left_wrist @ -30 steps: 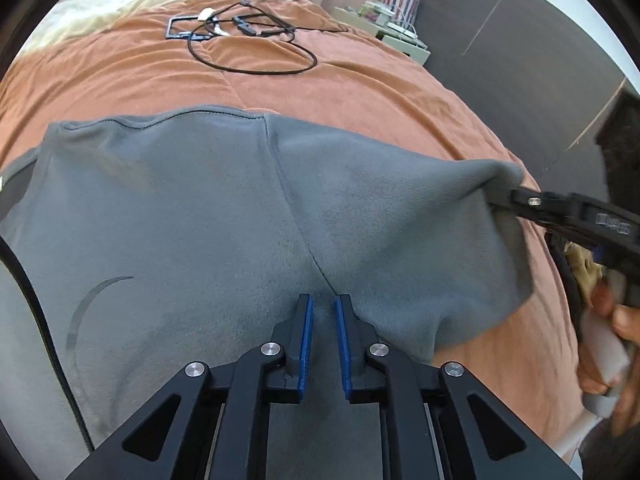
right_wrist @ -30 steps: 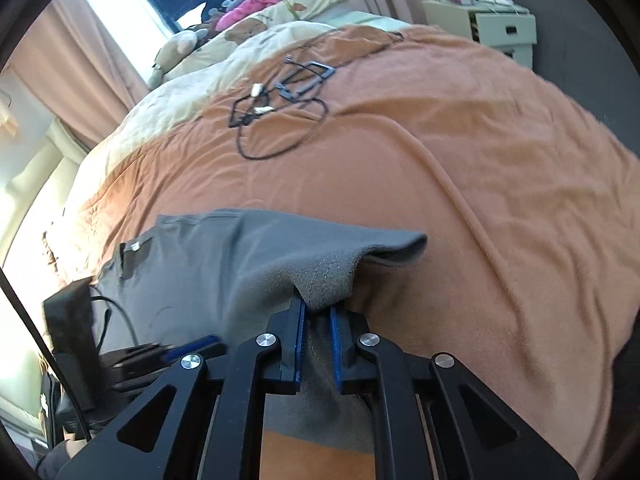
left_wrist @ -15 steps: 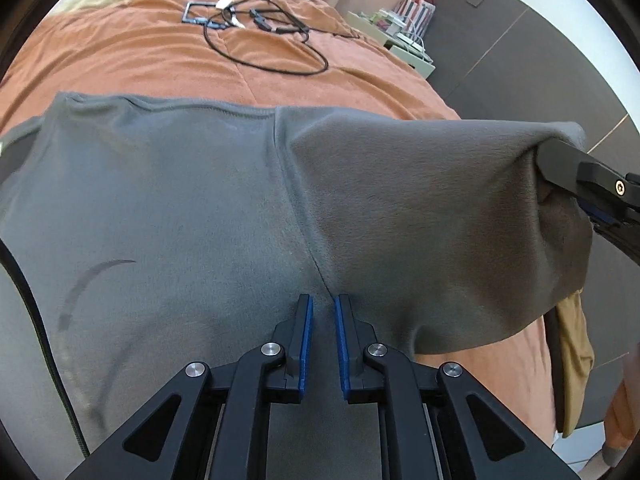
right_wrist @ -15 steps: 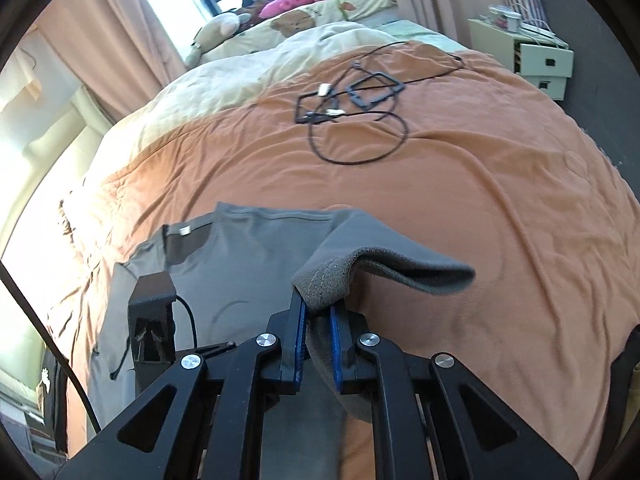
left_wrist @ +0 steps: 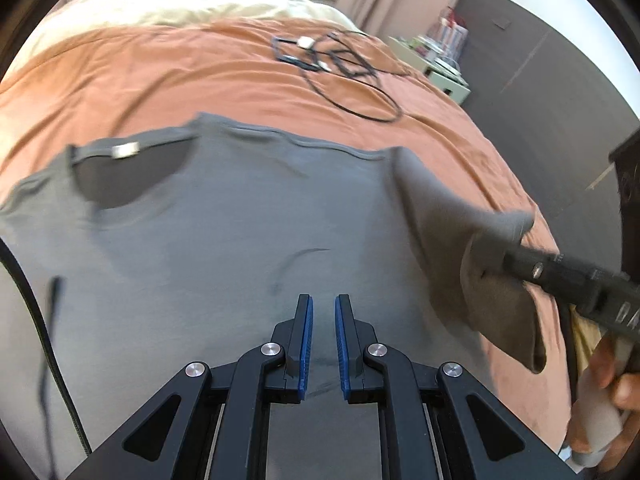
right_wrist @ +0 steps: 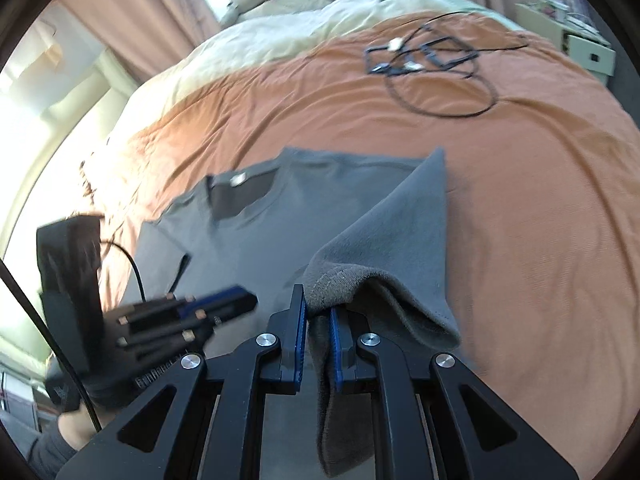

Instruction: Fold small clothes

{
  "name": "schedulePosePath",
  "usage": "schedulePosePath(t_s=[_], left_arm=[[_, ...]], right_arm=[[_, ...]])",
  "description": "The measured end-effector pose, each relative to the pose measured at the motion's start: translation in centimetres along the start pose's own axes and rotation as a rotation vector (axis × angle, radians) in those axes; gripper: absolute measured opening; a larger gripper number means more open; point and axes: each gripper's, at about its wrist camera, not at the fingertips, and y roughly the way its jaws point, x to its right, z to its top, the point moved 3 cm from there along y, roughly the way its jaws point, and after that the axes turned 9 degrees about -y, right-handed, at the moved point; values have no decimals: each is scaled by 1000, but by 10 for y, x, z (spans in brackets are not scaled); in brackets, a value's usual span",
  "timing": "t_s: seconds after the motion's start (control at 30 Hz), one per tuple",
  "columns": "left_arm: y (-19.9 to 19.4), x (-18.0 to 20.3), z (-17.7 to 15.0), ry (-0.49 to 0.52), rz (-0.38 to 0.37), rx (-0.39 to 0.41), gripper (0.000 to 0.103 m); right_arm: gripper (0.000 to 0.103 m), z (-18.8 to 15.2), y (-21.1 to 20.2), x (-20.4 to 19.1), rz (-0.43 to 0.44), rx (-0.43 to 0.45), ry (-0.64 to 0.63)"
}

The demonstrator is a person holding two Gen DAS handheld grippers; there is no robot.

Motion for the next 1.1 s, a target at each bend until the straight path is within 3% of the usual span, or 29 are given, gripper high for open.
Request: schedulePosePath(t_s=[0.03, 0.1, 0.13, 0.17, 0.2, 0.3, 0.53, 0.67, 0.87, 1.1], left_arm=[[-6, -8, 1, -10, 11, 6, 12], [-14, -17, 4, -25, 21, 15, 13], [-17, -21, 5, -32, 26, 18, 14], [-19, -24, 6, -40, 31, 20, 20], [-20, -26, 8, -51, 38, 20, 33], [-24, -24, 10, -55, 39, 42, 54], [-5, -1, 1, 23, 34, 0, 55], [14, 14, -11, 119, 76, -32, 55], [45, 16, -28, 219, 158, -79, 55], [56, 12, -20, 250, 259, -5, 58]], right_arm=[[15, 1, 5, -3, 19, -23, -3], [40, 3, 7, -5, 22, -34, -8], [64, 4, 3, -4, 18, -17, -13], [70, 5, -2, -2, 10, 1, -16], [70, 6, -6, 2, 8, 14, -14], [70, -2, -19, 19, -25, 31, 13], [69, -21, -19, 62, -131, 25, 74], [46, -28, -1, 67, -160, -3, 115], [31, -41, 33, 73, -176, -80, 87], [30, -50, 35, 71, -172, -85, 54]])
